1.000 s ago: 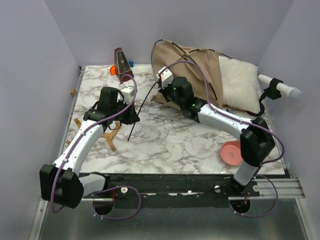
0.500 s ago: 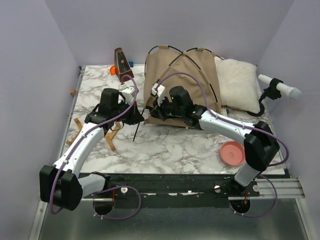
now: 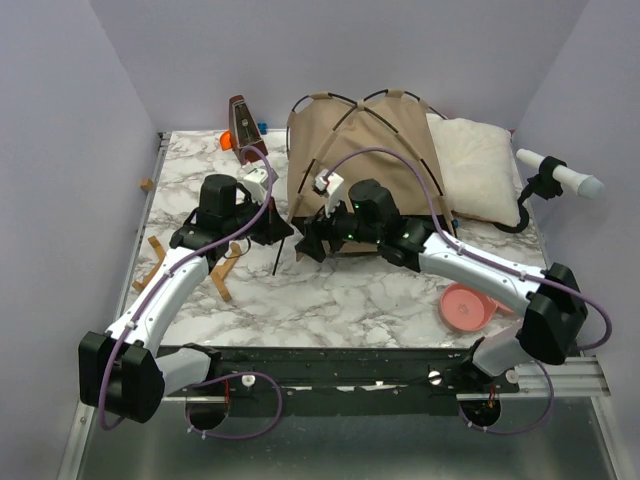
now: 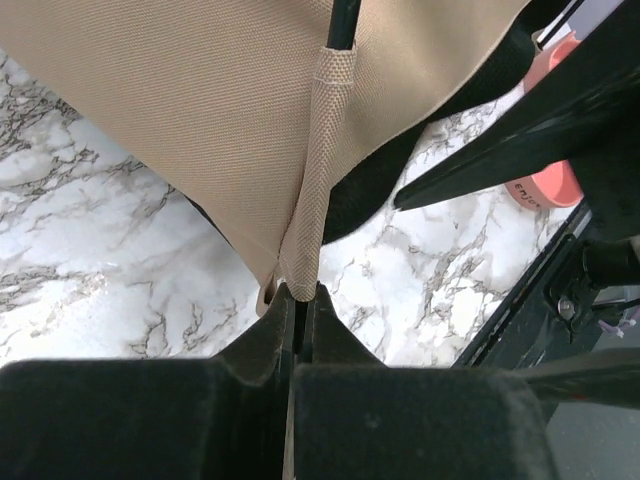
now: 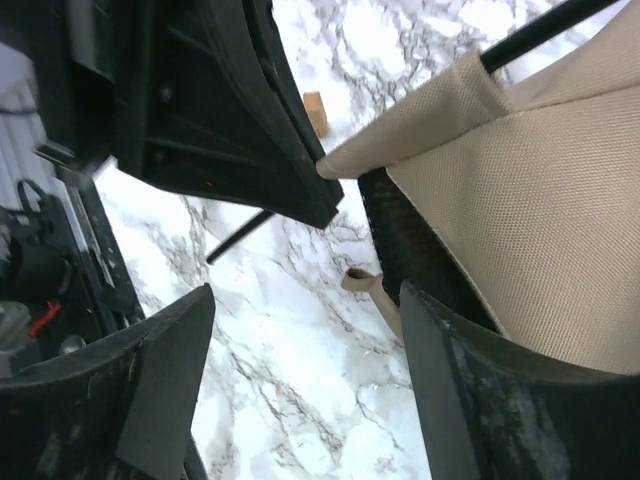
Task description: Set up the pet tent
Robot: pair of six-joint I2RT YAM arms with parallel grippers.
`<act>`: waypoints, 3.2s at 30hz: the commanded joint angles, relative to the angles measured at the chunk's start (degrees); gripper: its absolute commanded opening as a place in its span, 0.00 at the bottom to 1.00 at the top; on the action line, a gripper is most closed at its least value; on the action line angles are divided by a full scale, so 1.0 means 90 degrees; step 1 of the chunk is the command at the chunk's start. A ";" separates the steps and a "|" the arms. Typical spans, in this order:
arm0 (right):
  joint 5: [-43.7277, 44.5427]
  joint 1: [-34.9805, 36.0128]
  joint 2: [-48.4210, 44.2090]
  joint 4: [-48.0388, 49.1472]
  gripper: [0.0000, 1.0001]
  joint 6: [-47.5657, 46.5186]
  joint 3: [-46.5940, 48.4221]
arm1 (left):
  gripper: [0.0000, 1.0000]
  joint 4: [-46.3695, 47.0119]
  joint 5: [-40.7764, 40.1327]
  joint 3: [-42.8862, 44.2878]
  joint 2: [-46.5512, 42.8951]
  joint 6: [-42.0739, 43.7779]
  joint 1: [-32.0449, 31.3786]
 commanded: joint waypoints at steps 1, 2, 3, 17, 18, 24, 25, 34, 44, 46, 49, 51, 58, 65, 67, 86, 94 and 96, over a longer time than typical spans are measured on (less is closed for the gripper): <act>0.0729 -0.0054 -0.0435 -0.0178 0.86 0.1128 0.0377 | 0.00 0.0401 0.0092 -0.0004 0.0004 -0.0196 -0.0042; 0.0791 -0.0152 -0.0457 -0.0152 0.88 0.1411 0.0445 | 0.00 0.0404 0.0092 -0.0004 -0.0001 -0.0195 -0.0057; 0.0805 -0.0237 -0.0460 -0.0092 0.88 0.1646 0.0504 | 0.00 0.0407 0.0090 -0.0004 0.0001 -0.0195 -0.0066; 0.0026 -0.0972 0.0304 0.2317 0.74 0.4155 0.0659 | 0.00 0.0349 0.0112 0.0005 -0.0145 -0.0049 -0.0140; 0.0049 -0.0972 0.0370 0.2330 0.73 0.4191 0.0678 | 0.00 0.0337 0.0110 0.0015 -0.0157 -0.0048 -0.0145; 0.0038 -0.0973 0.0766 0.2655 0.64 0.4426 0.0749 | 0.00 0.0359 0.0188 0.0020 -0.0165 -0.0039 -0.0173; -0.0007 -0.0974 0.0842 0.2765 0.61 0.4476 0.0757 | 0.00 0.0355 0.0197 0.0019 -0.0165 -0.0024 -0.0188; 0.0952 -0.1014 0.0889 0.2848 0.21 0.4713 0.0742 | 0.48 0.0267 0.0290 0.0072 -0.0173 0.0112 -0.0272; 0.1203 -0.1396 0.0707 0.2558 0.00 0.4503 0.0949 | 0.76 -0.0306 -0.0046 0.0057 -0.0526 0.0541 -0.0282; 0.1174 -0.1482 0.0667 0.2520 0.00 0.4476 0.0954 | 0.77 -0.0432 -0.0241 -0.0072 -0.0642 0.0638 -0.0282; 0.1119 -0.1567 0.0651 0.2441 0.00 0.4434 0.0992 | 0.77 -0.0698 -0.0496 -0.0260 -0.0780 0.0848 -0.0282; 0.1079 -0.1596 0.0636 0.2441 0.00 0.4434 0.0993 | 0.75 -0.0730 -0.0594 -0.0423 -0.0856 0.0877 -0.0282; 0.0994 -0.1636 0.0549 0.2447 0.00 0.4452 0.0994 | 0.61 -0.0922 -0.0954 -0.0444 -0.0765 0.0947 -0.0282; 0.0878 -0.1635 0.0422 0.2514 0.00 0.4538 0.0872 | 0.53 -0.0812 -0.1031 -0.0493 -0.0695 0.0897 -0.0282; 0.0833 -0.1635 0.0385 0.2578 0.00 0.4599 0.0818 | 0.53 -0.0812 -0.1097 -0.0484 -0.0639 0.0888 -0.0282; 0.0608 -0.1635 0.0373 0.2710 0.00 0.4766 0.0661 | 0.26 -0.0492 -0.1029 -0.0465 -0.0543 0.0772 -0.0282; 0.0668 -0.1635 0.0371 0.2582 0.05 0.4666 0.0605 | 0.00 -0.0384 -0.0830 -0.0502 -0.0563 0.0754 -0.0282; 0.0832 -0.1635 0.0250 0.2433 0.23 0.4493 0.0559 | 0.00 -0.0355 -0.0804 -0.0529 -0.0608 0.0700 -0.0282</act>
